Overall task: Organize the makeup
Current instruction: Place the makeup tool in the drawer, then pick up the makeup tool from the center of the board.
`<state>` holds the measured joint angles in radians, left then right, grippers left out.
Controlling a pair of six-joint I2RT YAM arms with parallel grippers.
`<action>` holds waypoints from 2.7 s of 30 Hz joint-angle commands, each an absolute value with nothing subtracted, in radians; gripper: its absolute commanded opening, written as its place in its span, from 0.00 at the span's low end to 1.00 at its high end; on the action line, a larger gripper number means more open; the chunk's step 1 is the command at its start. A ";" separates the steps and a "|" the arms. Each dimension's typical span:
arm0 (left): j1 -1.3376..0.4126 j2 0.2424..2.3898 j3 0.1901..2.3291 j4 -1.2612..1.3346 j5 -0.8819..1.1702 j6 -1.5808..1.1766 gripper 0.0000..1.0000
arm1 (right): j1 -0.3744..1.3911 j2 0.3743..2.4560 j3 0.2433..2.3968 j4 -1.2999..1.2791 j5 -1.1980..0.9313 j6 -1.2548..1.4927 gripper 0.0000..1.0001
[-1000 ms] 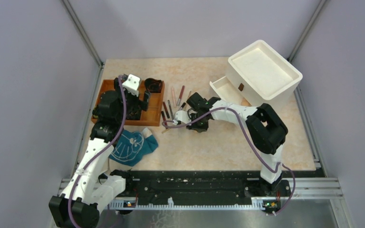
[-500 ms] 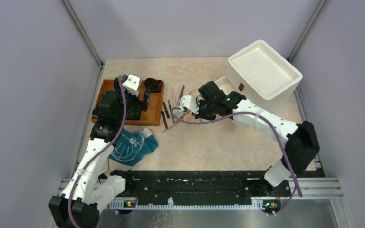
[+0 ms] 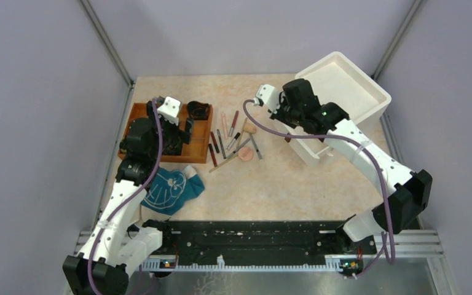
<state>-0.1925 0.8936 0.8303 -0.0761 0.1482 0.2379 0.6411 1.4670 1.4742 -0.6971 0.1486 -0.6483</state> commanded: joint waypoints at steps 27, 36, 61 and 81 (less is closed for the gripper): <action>-0.189 0.868 0.862 -0.062 0.134 0.247 0.99 | 0.483 1.652 1.566 -0.778 0.170 -0.624 0.52; -0.189 0.868 0.861 -0.061 0.135 0.247 0.99 | 0.491 1.599 1.676 -0.844 0.053 -0.593 0.70; -0.187 0.854 0.869 -0.073 0.120 0.252 0.99 | 0.714 2.086 1.768 -0.713 -0.208 -0.444 0.76; -0.187 0.841 0.868 -0.080 0.115 0.255 0.99 | 0.714 2.176 1.706 -0.711 -0.239 -0.454 0.50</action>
